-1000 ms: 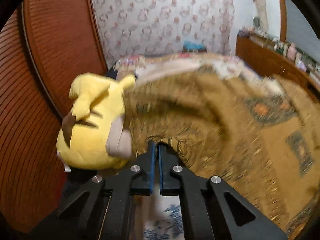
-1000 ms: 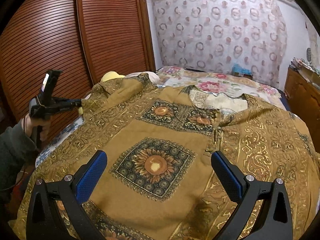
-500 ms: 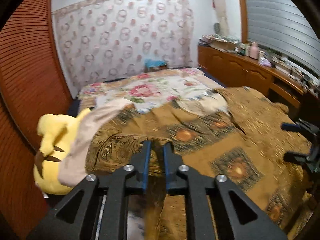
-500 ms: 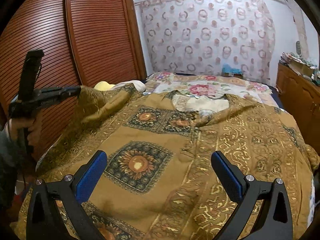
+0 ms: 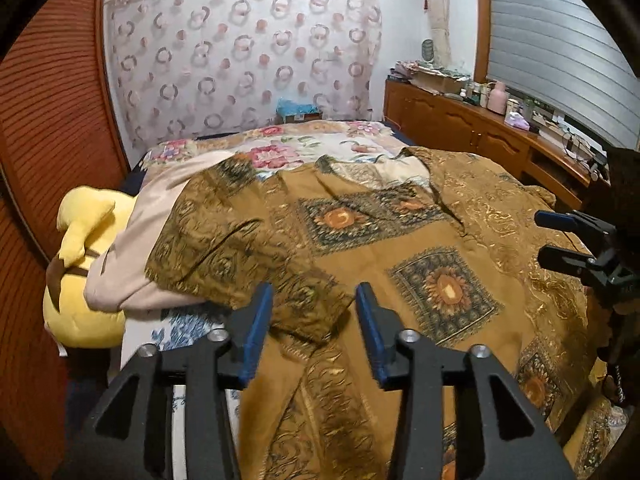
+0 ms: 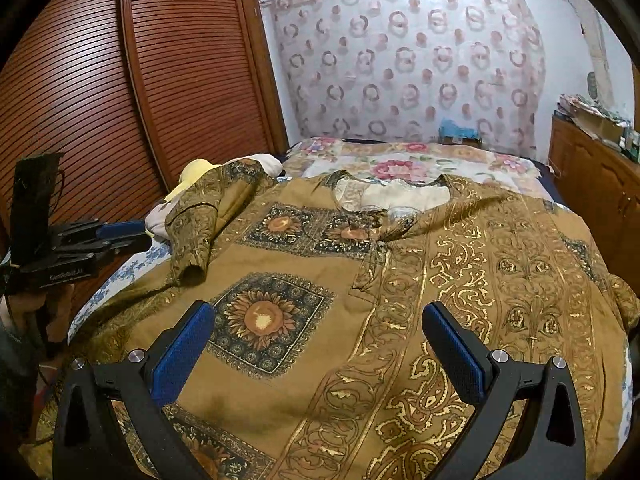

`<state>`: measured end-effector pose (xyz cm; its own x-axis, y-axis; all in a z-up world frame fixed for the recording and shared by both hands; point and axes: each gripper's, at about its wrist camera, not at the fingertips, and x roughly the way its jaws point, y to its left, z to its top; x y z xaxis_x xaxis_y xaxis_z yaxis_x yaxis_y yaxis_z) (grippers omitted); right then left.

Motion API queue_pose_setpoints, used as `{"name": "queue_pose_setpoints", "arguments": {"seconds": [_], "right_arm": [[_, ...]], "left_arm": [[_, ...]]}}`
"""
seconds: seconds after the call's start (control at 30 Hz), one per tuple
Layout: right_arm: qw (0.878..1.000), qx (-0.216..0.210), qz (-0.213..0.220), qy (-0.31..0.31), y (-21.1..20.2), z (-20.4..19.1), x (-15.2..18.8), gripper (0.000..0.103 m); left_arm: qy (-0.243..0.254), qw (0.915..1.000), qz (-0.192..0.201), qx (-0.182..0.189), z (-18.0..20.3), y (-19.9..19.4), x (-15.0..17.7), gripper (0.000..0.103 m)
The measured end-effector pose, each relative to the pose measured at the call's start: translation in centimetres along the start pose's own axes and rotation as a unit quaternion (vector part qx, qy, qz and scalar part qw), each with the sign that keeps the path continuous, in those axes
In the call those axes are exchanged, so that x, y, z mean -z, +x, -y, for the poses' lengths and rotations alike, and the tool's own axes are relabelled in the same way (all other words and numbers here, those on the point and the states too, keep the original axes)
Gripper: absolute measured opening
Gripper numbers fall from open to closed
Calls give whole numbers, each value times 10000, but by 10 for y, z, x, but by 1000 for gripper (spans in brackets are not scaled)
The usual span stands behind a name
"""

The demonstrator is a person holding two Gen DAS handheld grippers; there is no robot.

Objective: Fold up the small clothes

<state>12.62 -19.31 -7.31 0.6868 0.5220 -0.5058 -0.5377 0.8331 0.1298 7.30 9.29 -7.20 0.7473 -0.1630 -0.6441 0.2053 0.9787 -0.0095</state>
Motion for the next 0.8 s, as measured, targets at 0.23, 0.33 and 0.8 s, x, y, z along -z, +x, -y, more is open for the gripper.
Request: {"name": "queue_pose_setpoints", "arguments": {"seconds": [0.23,0.33,0.8], "right_arm": [[10000,-45,-70,-39,7,3,-2,103],[9999,-73,-105,-56,10,1,-1,103],[9997,-91,-183,-130,13,-5,1,103]], "left_arm": [[-296,9992,-236,-129,-32,23,4,70],[-442,9978,-296,-384,-50,35,3,71],[-666,9953,-402,-581,-111,72,-14,71]]}}
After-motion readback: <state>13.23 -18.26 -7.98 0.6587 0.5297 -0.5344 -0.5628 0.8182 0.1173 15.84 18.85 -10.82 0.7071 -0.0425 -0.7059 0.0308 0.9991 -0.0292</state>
